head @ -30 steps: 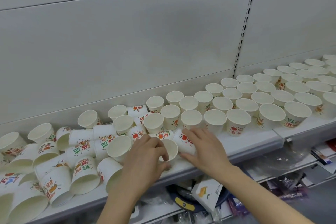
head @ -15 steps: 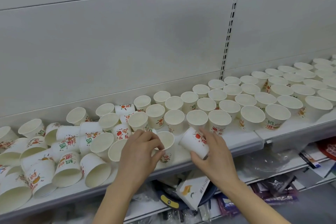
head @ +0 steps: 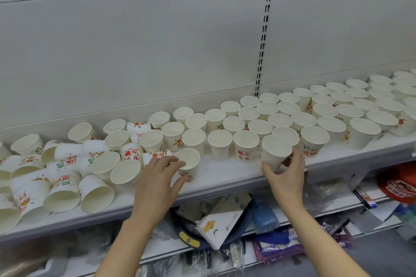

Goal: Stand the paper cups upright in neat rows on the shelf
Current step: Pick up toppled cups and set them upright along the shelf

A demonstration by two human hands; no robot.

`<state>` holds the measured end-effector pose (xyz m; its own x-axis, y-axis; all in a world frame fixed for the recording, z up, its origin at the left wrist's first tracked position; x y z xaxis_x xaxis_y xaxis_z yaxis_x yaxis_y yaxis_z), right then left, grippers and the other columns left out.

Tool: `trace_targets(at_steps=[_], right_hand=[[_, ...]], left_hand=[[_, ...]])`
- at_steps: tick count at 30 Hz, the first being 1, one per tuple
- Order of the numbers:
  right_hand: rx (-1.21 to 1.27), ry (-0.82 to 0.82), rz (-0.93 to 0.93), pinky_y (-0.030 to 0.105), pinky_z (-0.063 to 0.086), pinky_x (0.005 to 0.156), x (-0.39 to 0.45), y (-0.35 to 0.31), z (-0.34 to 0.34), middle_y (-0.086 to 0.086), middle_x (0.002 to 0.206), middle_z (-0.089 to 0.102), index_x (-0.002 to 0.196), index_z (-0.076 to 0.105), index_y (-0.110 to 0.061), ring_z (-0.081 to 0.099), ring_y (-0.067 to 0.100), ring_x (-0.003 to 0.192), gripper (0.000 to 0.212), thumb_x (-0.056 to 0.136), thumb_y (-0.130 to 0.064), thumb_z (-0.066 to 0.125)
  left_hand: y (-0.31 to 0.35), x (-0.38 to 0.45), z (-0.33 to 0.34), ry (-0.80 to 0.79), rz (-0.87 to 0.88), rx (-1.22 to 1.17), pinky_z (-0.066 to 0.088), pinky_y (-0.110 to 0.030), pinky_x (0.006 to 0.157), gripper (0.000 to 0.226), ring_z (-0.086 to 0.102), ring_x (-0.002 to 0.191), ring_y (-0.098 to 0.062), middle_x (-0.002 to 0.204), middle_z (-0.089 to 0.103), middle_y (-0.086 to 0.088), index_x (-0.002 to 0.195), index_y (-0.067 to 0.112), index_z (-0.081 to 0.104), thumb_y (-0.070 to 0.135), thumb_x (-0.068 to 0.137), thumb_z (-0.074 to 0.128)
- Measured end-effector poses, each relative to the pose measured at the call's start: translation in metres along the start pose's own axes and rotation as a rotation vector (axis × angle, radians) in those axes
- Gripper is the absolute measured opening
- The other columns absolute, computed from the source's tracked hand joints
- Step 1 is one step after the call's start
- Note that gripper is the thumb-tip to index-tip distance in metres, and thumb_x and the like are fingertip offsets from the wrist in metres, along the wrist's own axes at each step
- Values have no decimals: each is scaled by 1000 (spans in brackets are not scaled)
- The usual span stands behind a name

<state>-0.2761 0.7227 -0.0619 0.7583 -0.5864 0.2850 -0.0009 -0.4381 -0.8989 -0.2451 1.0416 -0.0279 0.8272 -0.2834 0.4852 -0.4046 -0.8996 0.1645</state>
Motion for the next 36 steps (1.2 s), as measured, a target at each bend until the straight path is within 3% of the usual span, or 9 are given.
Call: trace_targets(at_steps=[4,9,15,20,26,30,33,36], right_hand=[[-140,-16,-53,40,40,95,14,4,13,11,127,46,132,41,-11,45,27,117,73,71,-19,80],[-150,-38,-45,48,44,96,17,12,17,8,129,51,132,39,-18,51,30,115,77,69,-28,82],[-191,-51,-69,50,36,104,10,6,14,9,143,42,141,32,-18,39,30,130,86,72,-38,79],[-323,145,-315,53,41,92,2,-27,4,20,123,50,130,45,-4,42,36,116,75,76,-52,63],[-241,167,-643,40,43,83,-10,-97,47,20,100,61,118,58,3,53,33,93,42,86,-24,63],[-165,52,-721,34,48,77,-14,-140,106,10,95,63,116,61,-2,56,24,86,34,87,-21,58],[-124,-47,-768,31,48,71,-16,-170,154,3,92,62,114,62,-9,55,15,81,30,88,-20,55],[-127,-148,-824,29,48,68,-13,-194,206,-2,91,64,110,65,-13,57,13,80,25,86,-16,58]], left_hand=[[-3,-17,-4,6,-21,34,50,-33,80,37,56,101,-19,112,64,5,112,24,69,28,76,79],[-10,-26,-11,22,-56,39,49,-29,81,43,53,103,-15,118,62,7,120,25,65,30,79,76],[-14,-11,-15,45,-26,-46,50,-29,83,37,56,105,-14,118,64,8,118,27,67,41,84,69],[-92,40,-42,87,-267,-29,47,-30,75,22,57,100,-16,108,65,9,110,30,70,35,88,65],[-210,108,-49,-64,-521,61,49,-30,66,23,62,95,-20,98,71,5,93,28,75,16,87,57],[-233,128,-30,-302,-359,181,47,-31,77,41,59,104,-22,109,66,1,107,28,72,0,81,57],[-239,131,-13,-423,-189,277,46,-28,72,28,61,96,-20,105,67,2,99,31,74,10,84,62],[-249,130,-8,-443,-108,372,38,-27,63,20,61,85,-22,93,69,-1,90,28,75,18,84,59]])
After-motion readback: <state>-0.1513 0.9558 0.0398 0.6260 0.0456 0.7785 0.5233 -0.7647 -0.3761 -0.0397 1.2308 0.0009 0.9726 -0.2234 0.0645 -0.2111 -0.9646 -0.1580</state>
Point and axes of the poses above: each hand's wrist, its own x-axis towards the middle knuckle, its own z-axis out of the palm, y = z × x, the point moved 7 cm from there along x, towards the middle knuckle
